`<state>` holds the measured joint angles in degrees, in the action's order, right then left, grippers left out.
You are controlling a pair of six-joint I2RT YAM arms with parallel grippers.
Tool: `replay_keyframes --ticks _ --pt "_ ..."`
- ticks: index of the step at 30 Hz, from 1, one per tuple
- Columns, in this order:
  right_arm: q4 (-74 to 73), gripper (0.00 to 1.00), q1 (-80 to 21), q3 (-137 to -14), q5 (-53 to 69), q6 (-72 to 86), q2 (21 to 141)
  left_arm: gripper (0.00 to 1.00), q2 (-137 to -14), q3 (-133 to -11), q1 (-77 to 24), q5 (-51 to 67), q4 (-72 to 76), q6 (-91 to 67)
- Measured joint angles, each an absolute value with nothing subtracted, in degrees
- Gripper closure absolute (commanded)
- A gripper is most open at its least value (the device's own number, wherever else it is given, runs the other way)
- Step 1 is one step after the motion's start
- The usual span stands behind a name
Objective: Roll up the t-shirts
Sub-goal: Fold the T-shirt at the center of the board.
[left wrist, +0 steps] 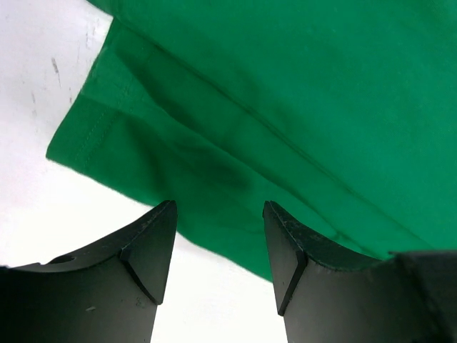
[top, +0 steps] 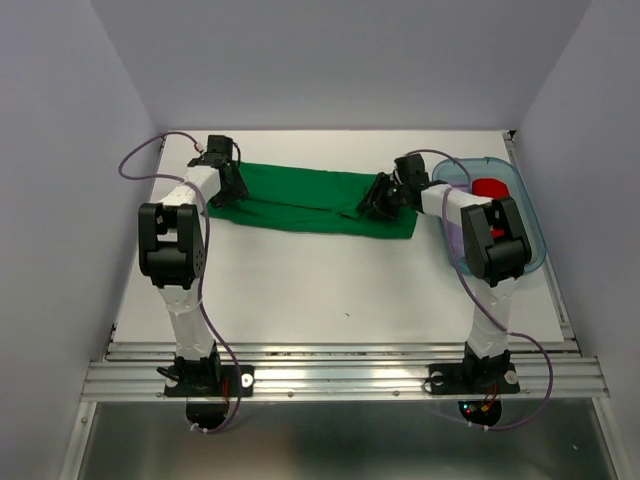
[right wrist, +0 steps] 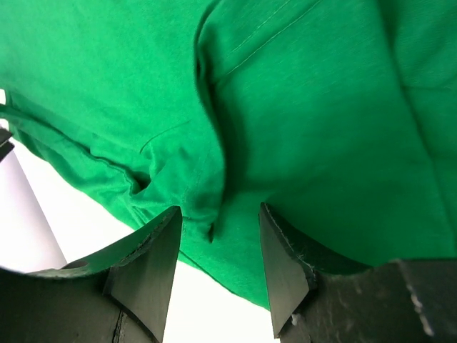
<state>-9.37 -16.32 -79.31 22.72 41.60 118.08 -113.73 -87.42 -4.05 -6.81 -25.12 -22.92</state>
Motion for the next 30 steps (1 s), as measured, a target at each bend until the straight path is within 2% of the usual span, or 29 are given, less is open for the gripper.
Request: replay_keyframes --ticks 8,11,13,17,20,21,24,25,30 --pt "-9.39 0.48 -17.04 -79.11 22.96 41.15 117.89 0.41 -117.67 -89.67 -2.2 -6.9 -24.82 -22.94" --pt "-9.39 0.51 -17.37 -79.11 23.0 41.01 117.89 0.48 -118.5 -90.59 -1.08 -6.79 -24.58 -22.94" --pt "-9.37 0.58 -17.54 -79.11 23.14 40.82 117.89 0.55 -119.11 -91.31 -0.6 -6.72 -24.43 -22.92" --pt "-9.41 0.73 -17.72 -79.35 23.42 40.8 117.89 0.63 -120.51 -93.06 -0.23 -6.76 -24.34 -22.55" --pt "-9.37 0.78 -17.72 -80.12 23.73 40.86 117.91 0.7 -121.34 -93.49 -0.27 -6.74 -24.29 -22.48" --pt "-9.37 0.87 -17.72 -80.49 23.9 40.91 117.97 0.79 -121.49 -93.49 -0.34 -6.7 -24.29 -22.44" --pt "-8.93 0.99 -17.72 -82.35 24.49 41.04 118.78 0.95 -121.91 -93.62 -0.36 -6.59 -24.29 -22.28" --pt "-8.78 0.99 -17.72 -82.91 24.67 41.15 119.15 1.0 -122.02 -93.71 -0.36 -6.52 -24.32 -22.26" --pt "-8.73 0.99 -17.72 -85.14 25.1 41.47 119.87 1.0 -122.78 -94.72 -0.21 -6.48 -24.51 -22.04"
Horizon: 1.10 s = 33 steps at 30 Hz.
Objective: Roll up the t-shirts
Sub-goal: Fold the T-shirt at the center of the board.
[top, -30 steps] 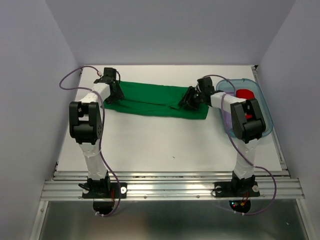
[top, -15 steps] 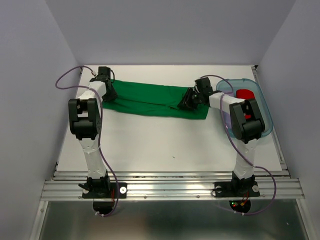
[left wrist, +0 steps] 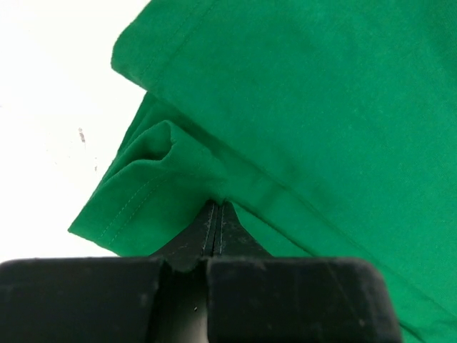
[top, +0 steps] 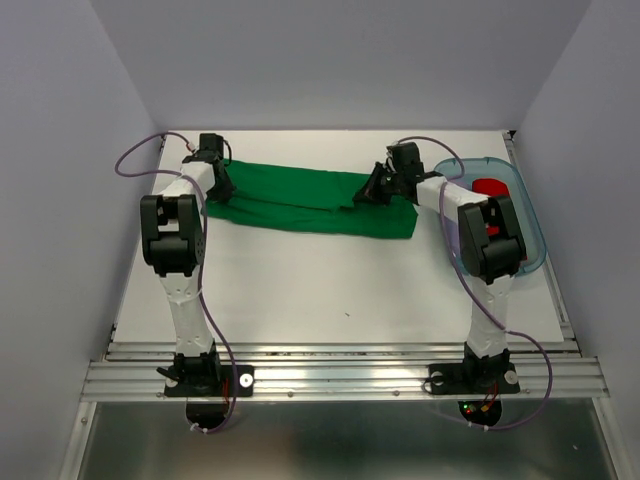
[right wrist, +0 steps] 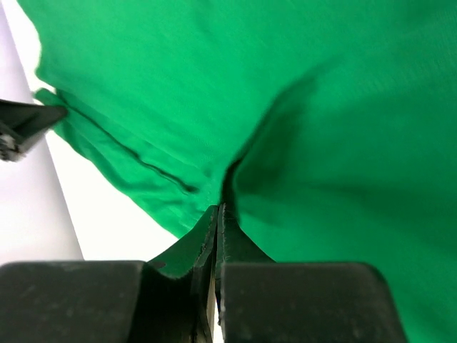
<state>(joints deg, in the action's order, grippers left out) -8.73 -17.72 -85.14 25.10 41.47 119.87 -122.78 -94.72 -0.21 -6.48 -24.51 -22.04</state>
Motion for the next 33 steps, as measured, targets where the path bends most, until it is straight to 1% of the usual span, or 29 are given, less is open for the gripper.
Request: replay_keyframes --ticks 8,14,23,29,33 --pt "-8.47 0.99 -17.72 -90.8 25.06 41.89 120.6 1.0 -122.8 -94.76 1.34 -6.61 -24.32 -22.06" --pt "-7.33 0.99 -17.72 -91.66 24.32 42.46 121.19 1.0 -122.78 -94.76 2.07 -6.61 -23.77 -22.02" --pt "-5.74 0.99 -17.72 -96.86 24.18 43.55 127.74 1.0 -122.69 -94.76 2.04 -6.5 -23.33 -22.0" --pt "-6.11 0.99 -17.72 -98.8 24.01 43.4 129.34 1.0 -122.1 -94.76 2.07 -6.68 -23.18 -22.09" --pt "-6.42 0.99 -17.72 -102.65 24.1 43.31 131.17 1.0 -122.08 -94.76 2.22 -6.94 -22.92 -22.13"
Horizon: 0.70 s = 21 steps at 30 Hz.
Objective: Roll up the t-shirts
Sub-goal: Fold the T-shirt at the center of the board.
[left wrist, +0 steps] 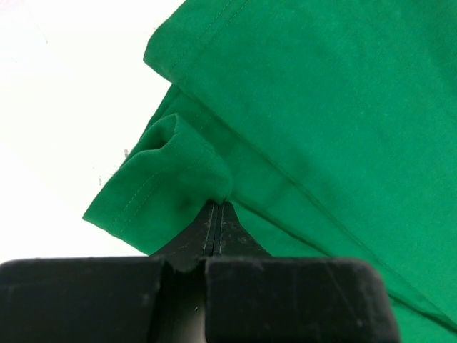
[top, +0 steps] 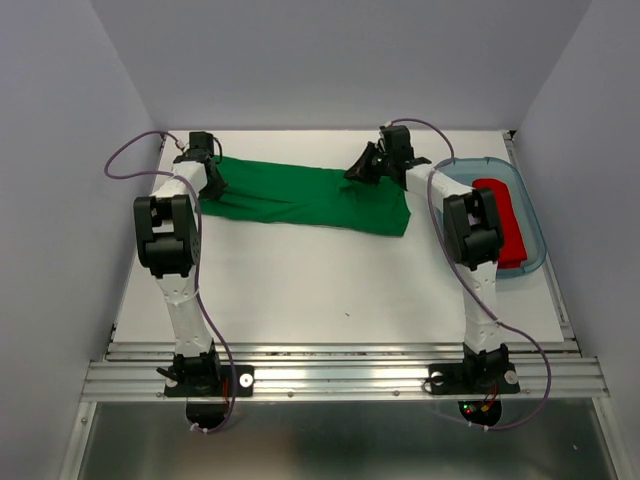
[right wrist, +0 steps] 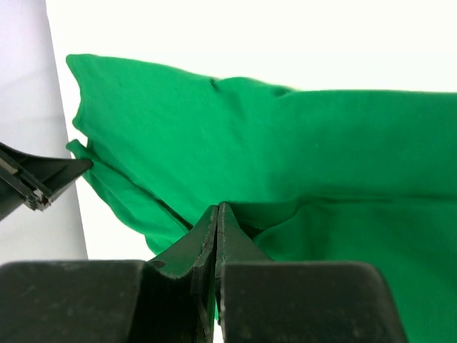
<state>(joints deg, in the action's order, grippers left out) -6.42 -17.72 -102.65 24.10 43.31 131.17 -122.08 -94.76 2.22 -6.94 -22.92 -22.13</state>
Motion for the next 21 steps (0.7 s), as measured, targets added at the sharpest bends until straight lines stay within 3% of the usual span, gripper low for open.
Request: replay_keyframes --ticks 4,5,6,7,15,21 --pt "-6.92 0.96 -17.72 -108.4 24.62 43.33 134.76 1.0 -122.08 -94.76 2.52 -7.01 -22.94 -22.13" --pt "-6.96 0.86 -17.72 -109.38 24.93 43.33 135.66 1.0 -122.08 -94.76 2.61 -7.01 -22.96 -22.13" --pt "-7.09 0.55 -17.72 -110.67 25.34 43.4 136.7 1.0 -122.08 -94.76 2.63 -6.98 -22.94 -22.13" --pt "-7.14 0.44 -17.72 -111.83 25.89 43.86 137.84 0.96 -122.08 -94.76 2.7 -6.96 -22.94 -22.13" --pt "-8.54 0.43 -17.72 -112.64 28.08 43.53 140.05 0.7 -122.08 -94.87 2.72 -6.9 -23.62 -22.09" --pt "-9.02 0.5 -17.56 -110.19 26.11 41.74 136.9 0.68 -121.08 -95.79 2.72 -6.9 -24.73 -22.11"
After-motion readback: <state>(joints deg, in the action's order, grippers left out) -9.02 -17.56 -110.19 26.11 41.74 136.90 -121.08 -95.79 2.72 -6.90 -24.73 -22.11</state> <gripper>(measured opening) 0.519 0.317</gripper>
